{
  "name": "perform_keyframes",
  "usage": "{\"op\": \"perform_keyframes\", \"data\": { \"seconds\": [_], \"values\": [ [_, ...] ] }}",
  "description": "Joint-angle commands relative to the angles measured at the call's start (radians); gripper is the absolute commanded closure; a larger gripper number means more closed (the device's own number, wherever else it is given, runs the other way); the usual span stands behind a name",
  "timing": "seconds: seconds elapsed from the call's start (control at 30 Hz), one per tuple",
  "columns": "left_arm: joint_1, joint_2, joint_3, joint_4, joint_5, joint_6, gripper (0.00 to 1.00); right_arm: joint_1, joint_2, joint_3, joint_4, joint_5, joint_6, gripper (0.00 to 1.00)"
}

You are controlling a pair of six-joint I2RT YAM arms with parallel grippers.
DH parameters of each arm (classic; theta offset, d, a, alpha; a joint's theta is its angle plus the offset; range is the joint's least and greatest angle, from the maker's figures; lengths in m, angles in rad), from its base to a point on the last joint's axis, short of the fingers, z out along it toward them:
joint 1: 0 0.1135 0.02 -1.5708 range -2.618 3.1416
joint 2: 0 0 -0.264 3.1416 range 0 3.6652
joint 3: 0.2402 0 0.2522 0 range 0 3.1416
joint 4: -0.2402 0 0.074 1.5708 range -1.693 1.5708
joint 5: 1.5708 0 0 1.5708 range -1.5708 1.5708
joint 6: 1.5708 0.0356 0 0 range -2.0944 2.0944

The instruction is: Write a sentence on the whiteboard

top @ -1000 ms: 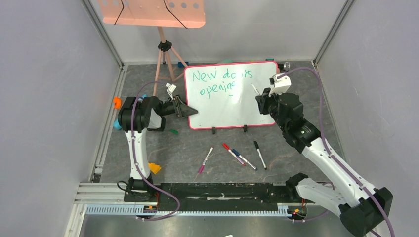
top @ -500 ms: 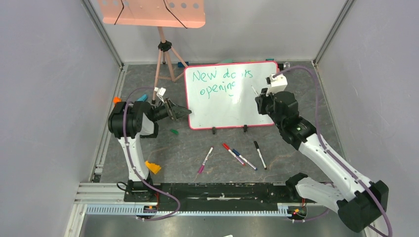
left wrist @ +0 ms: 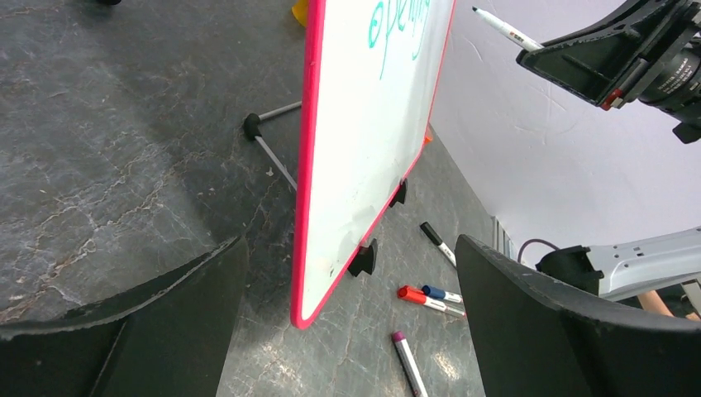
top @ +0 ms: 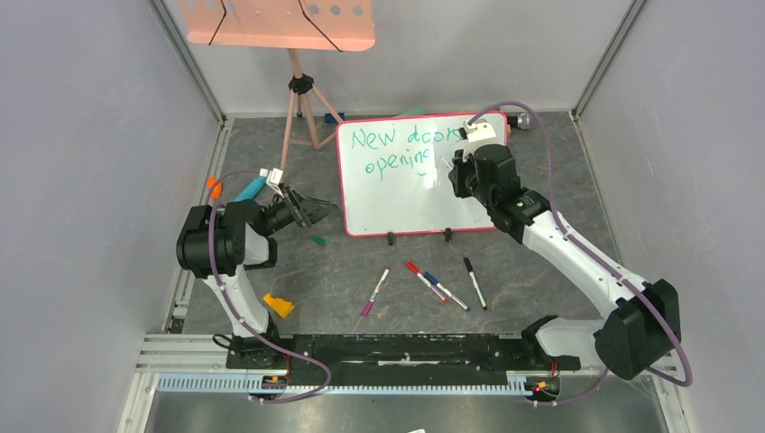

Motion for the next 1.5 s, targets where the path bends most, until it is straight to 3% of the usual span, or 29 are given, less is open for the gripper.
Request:
{"op": "perform_keyframes", "data": {
  "seconds": [0.0,0.63,0.73,0.8,1.03,1.17,1.27,1.47],
  "values": [
    [0.008,-0.047,-0.021,0.043,-0.023,0.017,0.00,-0.004,0.028,0.061,0.010,0.002,-0.021,1.00],
    [0.075,-0.142,-0.059,0.042,0.018,0.004,0.03,-0.008,0.146,0.115,0.033,0.012,-0.036,1.00],
    [0.083,-0.150,-0.066,0.042,0.015,0.011,0.08,-0.009,0.158,0.119,0.034,0.021,-0.040,1.00],
    [0.086,-0.161,-0.081,0.042,-0.008,0.021,0.21,-0.009,0.166,0.119,0.033,0.030,-0.041,1.00],
    [0.092,-0.209,-0.102,0.013,-0.017,0.039,0.23,-0.011,0.131,0.115,0.028,0.018,-0.040,1.00],
    [0.092,-0.292,-0.110,-0.124,-0.032,0.094,0.21,-0.010,0.049,0.097,0.037,-0.012,-0.032,1.00],
    [0.092,-0.402,-0.113,-0.321,-0.053,0.181,0.19,-0.010,-0.038,0.039,0.070,-0.026,-0.021,1.00],
    [0.092,-0.678,-0.109,-0.865,-0.176,0.454,0.16,-0.011,-0.159,-0.061,0.108,-0.045,0.002,1.00]
  ]
}}
